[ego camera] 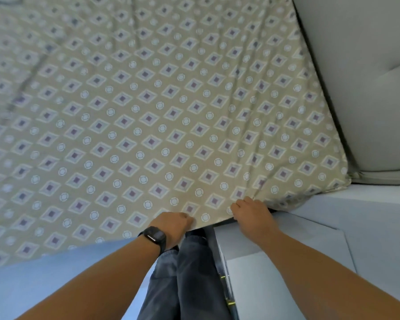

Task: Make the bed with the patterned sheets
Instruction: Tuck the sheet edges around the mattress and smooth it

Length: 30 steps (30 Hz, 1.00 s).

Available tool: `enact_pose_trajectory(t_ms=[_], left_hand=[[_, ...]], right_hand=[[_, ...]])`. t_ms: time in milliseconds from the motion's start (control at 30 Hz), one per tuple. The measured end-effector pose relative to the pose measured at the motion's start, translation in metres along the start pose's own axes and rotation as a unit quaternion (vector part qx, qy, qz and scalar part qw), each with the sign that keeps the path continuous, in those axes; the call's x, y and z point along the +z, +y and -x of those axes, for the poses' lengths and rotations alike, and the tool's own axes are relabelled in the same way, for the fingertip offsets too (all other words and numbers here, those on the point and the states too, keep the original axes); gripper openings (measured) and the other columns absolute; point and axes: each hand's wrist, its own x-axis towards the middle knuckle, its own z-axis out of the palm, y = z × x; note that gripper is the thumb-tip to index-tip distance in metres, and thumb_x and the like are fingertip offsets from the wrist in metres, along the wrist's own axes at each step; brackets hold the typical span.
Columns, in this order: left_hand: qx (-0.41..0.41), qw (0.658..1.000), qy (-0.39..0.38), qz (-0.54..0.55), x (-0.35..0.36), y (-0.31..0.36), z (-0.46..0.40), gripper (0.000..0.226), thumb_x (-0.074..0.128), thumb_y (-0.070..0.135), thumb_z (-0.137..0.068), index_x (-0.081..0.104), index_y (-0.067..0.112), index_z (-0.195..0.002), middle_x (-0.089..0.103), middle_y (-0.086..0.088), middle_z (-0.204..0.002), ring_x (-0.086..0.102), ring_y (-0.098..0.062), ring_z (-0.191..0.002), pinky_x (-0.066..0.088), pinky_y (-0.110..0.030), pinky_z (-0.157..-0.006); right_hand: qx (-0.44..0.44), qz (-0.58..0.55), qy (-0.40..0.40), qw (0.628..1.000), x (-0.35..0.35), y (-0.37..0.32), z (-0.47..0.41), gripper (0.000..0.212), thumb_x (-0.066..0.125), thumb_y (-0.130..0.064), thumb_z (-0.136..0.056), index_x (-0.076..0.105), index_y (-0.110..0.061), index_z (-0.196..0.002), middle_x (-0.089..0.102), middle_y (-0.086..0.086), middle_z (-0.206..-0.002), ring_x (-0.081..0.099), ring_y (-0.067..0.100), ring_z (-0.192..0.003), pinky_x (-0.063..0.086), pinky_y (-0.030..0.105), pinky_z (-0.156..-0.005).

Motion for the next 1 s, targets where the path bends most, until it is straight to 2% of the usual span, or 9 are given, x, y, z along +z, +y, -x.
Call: enact_pose_trajectory(t_ms=[167, 267, 333, 400, 500, 600, 733, 833, 1000], left_hand=[[0.016, 0.999, -0.003, 0.030, -0.010, 0.002, -0.012, 0.033, 0.052, 0.025, -0.102, 0.051, 0.027, -0.135, 0.054, 0.004, -0.137, 0.056, -0.026, -0.119, 0.050, -0.040, -0.096], [0.015, 0.997, 0.063, 0.044, -0.023, 0.009, -0.021, 0.043, 0.048, 0.029, -0.103, 0.042, 0.029, -0.145, 0.042, 0.006, -0.146, 0.046, -0.022, -0.127, 0.047, -0.038, -0.098], [0.002, 0.994, 0.102, 0.038, -0.037, 0.014, -0.029, 0.047, 0.049, 0.028, -0.101, 0.040, 0.028, -0.147, 0.038, 0.004, -0.149, 0.044, -0.023, -0.128, 0.047, -0.038, -0.098], [-0.004, 0.993, 0.115, 0.021, -0.058, 0.023, -0.040, 0.052, 0.051, 0.025, -0.099, 0.038, 0.029, -0.149, 0.035, 0.003, -0.152, 0.040, -0.025, -0.132, 0.046, -0.038, -0.099], [0.012, 0.992, 0.125, 0.012, -0.096, 0.039, -0.063, 0.059, 0.053, 0.025, -0.096, 0.034, 0.032, -0.152, 0.027, 0.004, -0.159, 0.031, -0.023, -0.142, 0.043, -0.038, -0.105], [0.034, 0.991, 0.133, -0.006, -0.129, 0.058, -0.091, 0.068, 0.054, 0.030, -0.097, 0.022, 0.035, -0.157, 0.012, 0.003, -0.167, 0.015, -0.024, -0.153, 0.038, -0.043, -0.114], [0.048, 0.990, 0.121, -0.045, -0.152, 0.096, -0.140, 0.078, 0.053, 0.038, -0.098, 0.006, 0.038, -0.160, -0.004, 0.002, -0.169, -0.004, -0.026, -0.156, 0.022, -0.046, -0.124], [0.050, 0.993, 0.073, -0.081, -0.148, 0.122, -0.160, 0.082, 0.052, 0.042, -0.098, -0.003, 0.044, -0.159, -0.020, 0.000, -0.168, -0.017, -0.030, -0.154, 0.006, -0.050, -0.126], [0.047, 0.991, 0.050, -0.116, -0.138, 0.146, -0.168, 0.082, 0.052, 0.056, -0.096, -0.005, 0.051, -0.156, -0.032, -0.007, -0.163, -0.028, -0.038, -0.150, -0.003, -0.058, -0.124]], right_hand=[[0.008, -0.043, 0.033, 0.998, -0.005, 0.017, 0.001, 0.012, 0.073, -0.030, -0.083, 0.063, -0.022, -0.084, 0.060, -0.003, -0.077, 0.058, 0.020, -0.071, 0.045, 0.035, -0.060], [0.166, -0.158, 0.099, 0.968, -0.016, 0.041, -0.005, 0.014, 0.058, -0.029, -0.096, 0.062, -0.019, -0.105, 0.061, 0.001, -0.098, 0.059, 0.025, -0.087, 0.049, 0.039, -0.072], [0.323, -0.233, 0.124, 0.909, -0.026, 0.061, -0.011, 0.022, 0.057, -0.029, -0.098, 0.058, -0.017, -0.116, 0.057, 0.006, -0.113, 0.057, 0.029, -0.100, 0.051, 0.043, -0.082], [0.467, -0.317, 0.128, 0.816, -0.032, 0.091, -0.012, 0.035, 0.058, -0.027, -0.098, 0.051, -0.013, -0.130, 0.049, 0.012, -0.130, 0.051, 0.034, -0.115, 0.048, 0.046, -0.093], [0.599, -0.393, 0.128, 0.686, -0.035, 0.136, -0.010, 0.048, 0.057, -0.024, -0.100, 0.039, -0.003, -0.139, 0.038, 0.022, -0.143, 0.047, 0.043, -0.125, 0.046, 0.050, -0.095], [0.641, -0.420, 0.096, 0.634, -0.022, 0.168, -0.008, 0.060, 0.062, -0.031, -0.099, 0.037, 0.005, -0.139, 0.041, 0.028, -0.144, 0.050, 0.045, -0.125, 0.047, 0.050, -0.096], [0.625, -0.416, 0.096, 0.654, -0.002, 0.192, -0.003, 0.043, 0.062, -0.032, -0.100, 0.058, 0.005, -0.122, 0.062, 0.028, -0.125, 0.059, 0.043, -0.116, 0.051, 0.044, -0.088], [0.624, -0.410, 0.137, 0.651, 0.006, 0.191, 0.004, 0.033, 0.052, -0.025, -0.105, 0.057, 0.005, -0.120, 0.061, 0.025, -0.124, 0.058, 0.042, -0.115, 0.047, 0.042, -0.085], [0.694, -0.468, 0.248, 0.488, 0.014, 0.187, -0.011, 0.031, 0.051, -0.012, -0.103, 0.049, 0.005, -0.129, 0.054, 0.023, -0.133, 0.058, 0.040, -0.117, 0.051, 0.047, -0.091]])
